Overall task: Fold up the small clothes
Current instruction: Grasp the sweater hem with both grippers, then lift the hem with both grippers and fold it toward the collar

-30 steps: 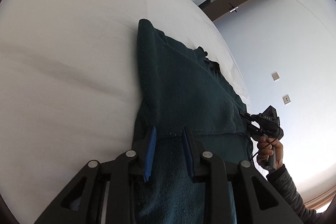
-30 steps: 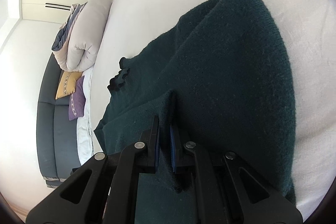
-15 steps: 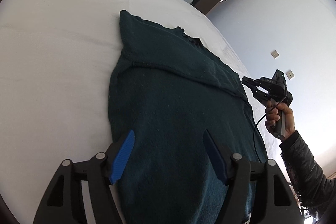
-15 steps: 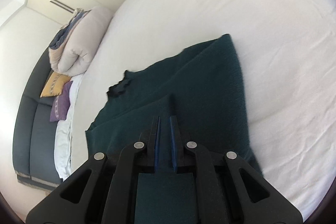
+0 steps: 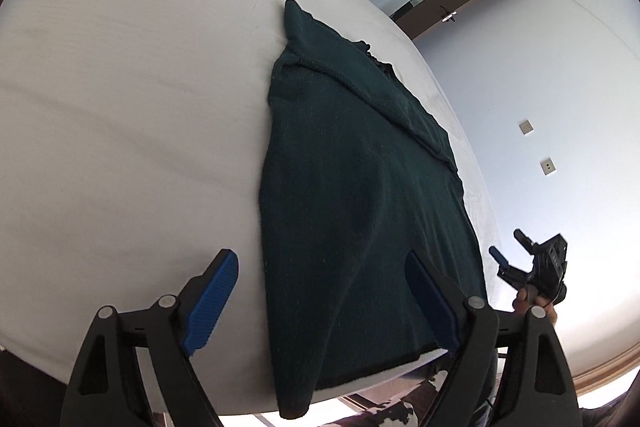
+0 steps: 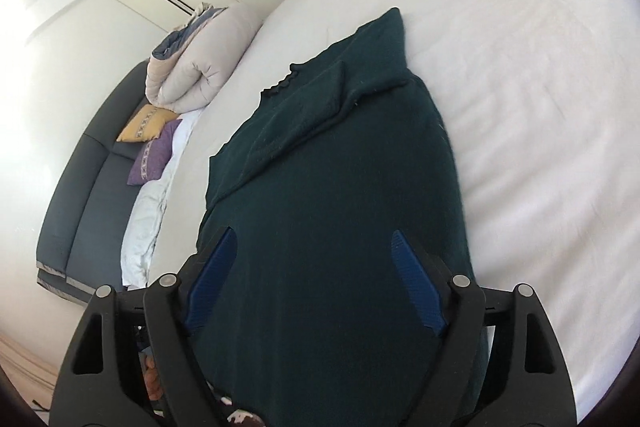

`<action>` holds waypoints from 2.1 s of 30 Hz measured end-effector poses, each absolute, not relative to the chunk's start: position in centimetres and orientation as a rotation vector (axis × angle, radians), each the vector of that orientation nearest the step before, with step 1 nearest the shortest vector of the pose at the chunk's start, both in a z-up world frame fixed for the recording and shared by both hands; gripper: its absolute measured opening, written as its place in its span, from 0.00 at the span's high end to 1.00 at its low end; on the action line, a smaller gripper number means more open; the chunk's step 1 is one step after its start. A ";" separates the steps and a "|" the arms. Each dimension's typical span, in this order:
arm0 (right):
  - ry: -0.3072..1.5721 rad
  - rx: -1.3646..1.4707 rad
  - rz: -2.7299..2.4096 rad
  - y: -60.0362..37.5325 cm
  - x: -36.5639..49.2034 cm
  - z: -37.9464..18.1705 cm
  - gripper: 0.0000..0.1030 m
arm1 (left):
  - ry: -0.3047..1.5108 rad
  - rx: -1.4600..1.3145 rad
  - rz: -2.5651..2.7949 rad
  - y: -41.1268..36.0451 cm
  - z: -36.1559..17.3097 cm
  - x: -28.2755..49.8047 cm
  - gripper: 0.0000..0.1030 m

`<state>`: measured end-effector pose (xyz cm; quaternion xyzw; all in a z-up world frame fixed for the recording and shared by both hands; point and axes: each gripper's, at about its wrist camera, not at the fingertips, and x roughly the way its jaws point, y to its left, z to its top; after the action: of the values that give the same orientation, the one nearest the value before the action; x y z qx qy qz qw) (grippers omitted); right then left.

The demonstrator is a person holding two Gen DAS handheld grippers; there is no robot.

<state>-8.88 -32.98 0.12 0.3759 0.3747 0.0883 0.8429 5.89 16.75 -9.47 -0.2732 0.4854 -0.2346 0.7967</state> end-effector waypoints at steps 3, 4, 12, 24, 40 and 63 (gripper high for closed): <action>0.796 0.867 0.159 -34.7 -14.5 -1.2 0.22 | 1.127 -0.591 -0.539 16.3 -10.9 4.8 0.15; 0.798 0.878 0.146 -35.0 -16.1 -1.6 0.22 | 1.148 -0.577 -0.538 16.1 -11.3 4.3 0.15; 0.807 0.997 0.067 -38.2 -22.6 -4.8 0.22 | 1.189 -0.635 -0.551 15.9 -12.0 3.1 0.34; 0.982 0.915 0.068 -37.3 -21.3 -5.4 0.25 | 1.228 -0.693 -0.555 16.3 -13.3 2.8 0.87; 1.100 0.865 0.108 -35.7 -20.2 -6.7 0.87 | 1.203 -0.694 -0.579 16.5 -12.5 2.0 0.91; 0.874 0.951 0.361 -34.9 -13.4 3.1 0.93 | 0.871 -0.960 -0.710 20.4 -3.6 5.3 0.94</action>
<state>-13.42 -34.86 3.14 0.4407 0.4051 0.1671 0.7835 5.27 20.42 -3.56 -0.4376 0.3970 -0.3237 0.7390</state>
